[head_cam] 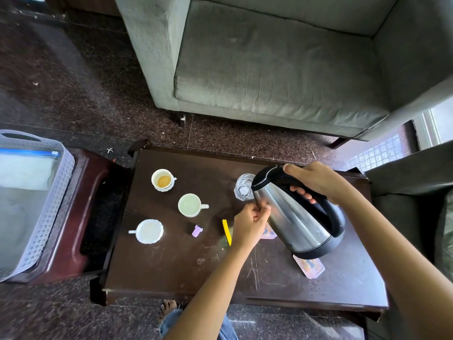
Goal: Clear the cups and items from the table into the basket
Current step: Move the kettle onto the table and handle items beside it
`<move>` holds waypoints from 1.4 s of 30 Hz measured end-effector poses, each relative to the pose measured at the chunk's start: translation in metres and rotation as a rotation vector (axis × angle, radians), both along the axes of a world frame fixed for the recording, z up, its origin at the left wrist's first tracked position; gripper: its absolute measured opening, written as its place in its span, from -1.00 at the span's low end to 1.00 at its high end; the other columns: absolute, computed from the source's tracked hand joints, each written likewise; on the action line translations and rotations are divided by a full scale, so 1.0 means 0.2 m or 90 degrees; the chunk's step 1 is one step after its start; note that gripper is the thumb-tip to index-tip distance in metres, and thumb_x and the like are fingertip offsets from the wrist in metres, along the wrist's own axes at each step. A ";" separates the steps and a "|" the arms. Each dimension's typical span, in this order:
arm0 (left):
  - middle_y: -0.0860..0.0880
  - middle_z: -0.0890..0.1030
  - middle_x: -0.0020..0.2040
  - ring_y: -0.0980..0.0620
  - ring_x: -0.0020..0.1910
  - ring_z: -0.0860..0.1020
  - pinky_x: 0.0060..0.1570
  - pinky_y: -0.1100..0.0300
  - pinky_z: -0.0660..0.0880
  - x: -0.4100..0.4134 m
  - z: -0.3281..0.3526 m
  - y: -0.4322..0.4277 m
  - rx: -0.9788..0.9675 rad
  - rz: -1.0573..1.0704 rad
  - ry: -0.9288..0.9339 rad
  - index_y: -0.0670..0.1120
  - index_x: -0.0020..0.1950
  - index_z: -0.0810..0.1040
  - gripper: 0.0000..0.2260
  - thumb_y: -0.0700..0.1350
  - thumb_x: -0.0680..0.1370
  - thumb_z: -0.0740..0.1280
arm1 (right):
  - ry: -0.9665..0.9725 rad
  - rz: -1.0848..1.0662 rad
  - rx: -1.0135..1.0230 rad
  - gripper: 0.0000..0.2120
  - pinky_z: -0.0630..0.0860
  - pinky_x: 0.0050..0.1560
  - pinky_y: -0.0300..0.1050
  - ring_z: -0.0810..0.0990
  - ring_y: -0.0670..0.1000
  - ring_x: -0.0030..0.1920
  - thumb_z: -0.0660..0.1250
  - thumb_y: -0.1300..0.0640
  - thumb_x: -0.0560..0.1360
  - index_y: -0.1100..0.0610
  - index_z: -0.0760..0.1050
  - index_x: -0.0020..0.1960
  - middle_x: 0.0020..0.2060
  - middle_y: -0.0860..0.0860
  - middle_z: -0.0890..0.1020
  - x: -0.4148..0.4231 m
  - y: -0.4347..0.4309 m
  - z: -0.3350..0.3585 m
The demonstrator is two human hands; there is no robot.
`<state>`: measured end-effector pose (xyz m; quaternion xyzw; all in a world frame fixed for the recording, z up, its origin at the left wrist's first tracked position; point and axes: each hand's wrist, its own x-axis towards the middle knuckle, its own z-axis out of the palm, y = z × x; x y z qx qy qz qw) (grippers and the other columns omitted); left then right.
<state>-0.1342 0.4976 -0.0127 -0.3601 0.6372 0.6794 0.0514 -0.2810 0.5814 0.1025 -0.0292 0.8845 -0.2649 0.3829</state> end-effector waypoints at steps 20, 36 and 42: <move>0.19 0.51 -0.51 0.35 -0.43 0.48 -0.36 0.52 0.34 -0.02 0.04 0.00 0.002 -0.051 -0.001 -0.11 -0.20 0.48 -0.73 0.07 0.53 0.32 | -0.012 0.017 0.028 -0.47 0.37 -0.55 -0.21 0.37 0.06 -0.59 0.24 -0.18 0.48 0.28 0.55 -0.34 -0.57 0.07 0.47 -0.01 -0.01 0.06; 0.10 0.46 -0.53 0.33 -0.45 0.45 -0.36 0.48 0.33 -0.05 0.04 0.01 -0.010 -0.057 0.000 0.02 -0.32 0.40 -0.73 0.08 0.54 0.30 | 0.004 0.040 0.044 -0.46 0.40 -0.53 -0.19 0.41 0.07 -0.57 0.23 -0.19 0.44 0.27 0.55 -0.39 -0.59 0.06 0.49 -0.04 -0.03 0.06; 0.15 0.50 -0.46 0.36 -0.41 0.49 -0.35 0.50 0.35 -0.05 0.02 0.01 -0.010 -0.049 -0.009 -0.07 -0.20 0.51 -0.76 0.09 0.53 0.30 | 0.001 0.033 0.034 -0.48 0.39 -0.55 -0.20 0.40 0.07 -0.58 0.24 -0.17 0.45 0.27 0.53 -0.39 -0.59 0.06 0.49 -0.04 -0.04 0.05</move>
